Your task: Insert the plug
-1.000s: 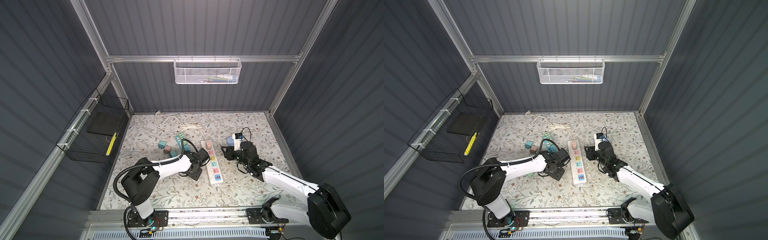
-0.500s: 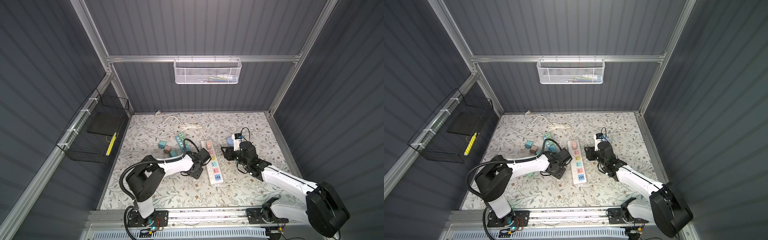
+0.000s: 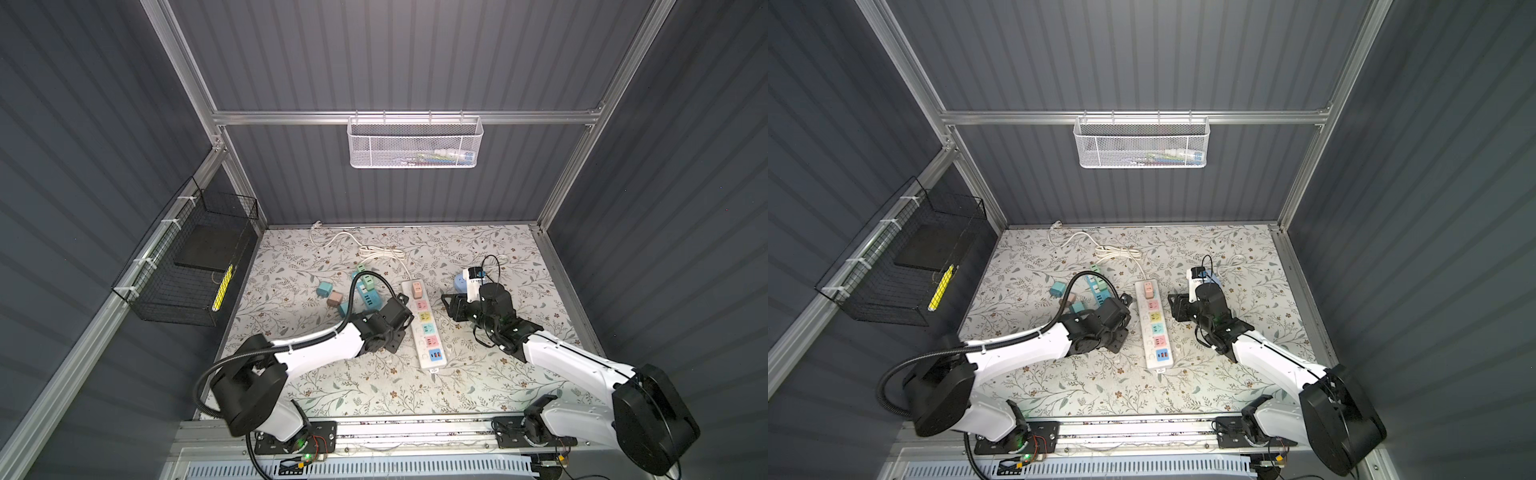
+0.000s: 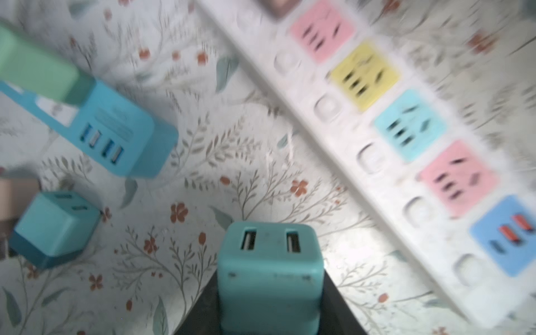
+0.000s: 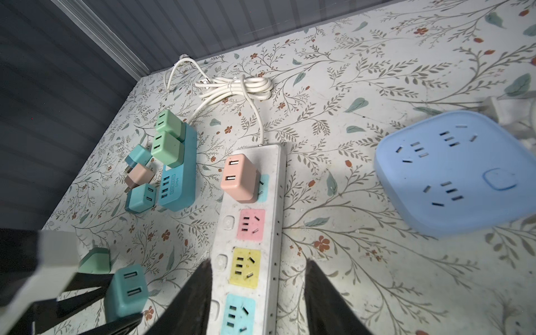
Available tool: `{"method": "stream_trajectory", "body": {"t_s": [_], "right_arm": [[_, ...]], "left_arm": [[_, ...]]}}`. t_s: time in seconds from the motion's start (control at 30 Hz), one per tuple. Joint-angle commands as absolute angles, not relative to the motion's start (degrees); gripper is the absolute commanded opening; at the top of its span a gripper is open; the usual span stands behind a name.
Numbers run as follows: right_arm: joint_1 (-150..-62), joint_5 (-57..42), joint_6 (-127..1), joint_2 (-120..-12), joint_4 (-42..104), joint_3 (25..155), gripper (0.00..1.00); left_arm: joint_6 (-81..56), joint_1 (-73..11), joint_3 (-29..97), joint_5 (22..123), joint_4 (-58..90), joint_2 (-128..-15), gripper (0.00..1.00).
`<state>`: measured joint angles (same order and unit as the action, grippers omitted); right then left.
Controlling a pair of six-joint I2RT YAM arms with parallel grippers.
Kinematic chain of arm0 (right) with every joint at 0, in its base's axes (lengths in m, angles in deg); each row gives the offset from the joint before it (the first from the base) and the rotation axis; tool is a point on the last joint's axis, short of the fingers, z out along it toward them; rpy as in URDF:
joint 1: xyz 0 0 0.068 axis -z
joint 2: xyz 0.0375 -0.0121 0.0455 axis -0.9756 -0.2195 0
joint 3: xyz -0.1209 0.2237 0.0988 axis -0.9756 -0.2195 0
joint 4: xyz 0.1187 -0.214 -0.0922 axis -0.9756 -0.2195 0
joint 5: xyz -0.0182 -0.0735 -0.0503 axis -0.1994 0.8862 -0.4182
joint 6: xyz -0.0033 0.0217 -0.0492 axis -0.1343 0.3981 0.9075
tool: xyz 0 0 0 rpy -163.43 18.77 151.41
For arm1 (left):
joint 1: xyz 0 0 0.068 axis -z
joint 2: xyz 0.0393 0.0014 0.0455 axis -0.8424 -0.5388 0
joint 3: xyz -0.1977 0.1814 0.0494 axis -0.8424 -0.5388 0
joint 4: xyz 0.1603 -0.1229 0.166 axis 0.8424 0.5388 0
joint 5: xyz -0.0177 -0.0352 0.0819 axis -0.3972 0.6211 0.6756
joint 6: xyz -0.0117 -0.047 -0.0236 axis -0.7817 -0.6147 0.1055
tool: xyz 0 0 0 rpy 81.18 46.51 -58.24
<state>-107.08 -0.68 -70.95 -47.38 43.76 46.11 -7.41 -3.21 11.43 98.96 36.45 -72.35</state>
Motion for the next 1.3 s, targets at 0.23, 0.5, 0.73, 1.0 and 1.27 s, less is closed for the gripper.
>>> {"method": "stream_trajectory", "body": {"t_s": [0.23,0.5,0.73,1.0,1.27], "right_arm": [[-107.03,-6.64,-70.99,-42.58,48.63,43.82,0.51],[-106.94,-12.27,-70.08,-40.78,50.29,43.40,0.52],[-106.94,-23.26,-70.80,-44.42,52.57,44.52,0.52],[-106.94,-28.25,-72.12,-47.34,54.21,45.23,0.48],[-106.94,-28.26,-72.36,-50.45,53.05,46.59,0.46]], "left_arm": [[12.14,2.00,5.69,103.84,2.31,-73.06,0.20],[13.35,2.19,5.38,99.37,-0.80,-74.08,0.19],[13.62,2.23,6.68,98.12,-0.17,-75.08,0.18],[13.17,2.19,7.75,99.31,-0.51,-75.92,0.17],[13.11,2.16,7.20,100.01,-1.33,-74.86,0.17]]}}
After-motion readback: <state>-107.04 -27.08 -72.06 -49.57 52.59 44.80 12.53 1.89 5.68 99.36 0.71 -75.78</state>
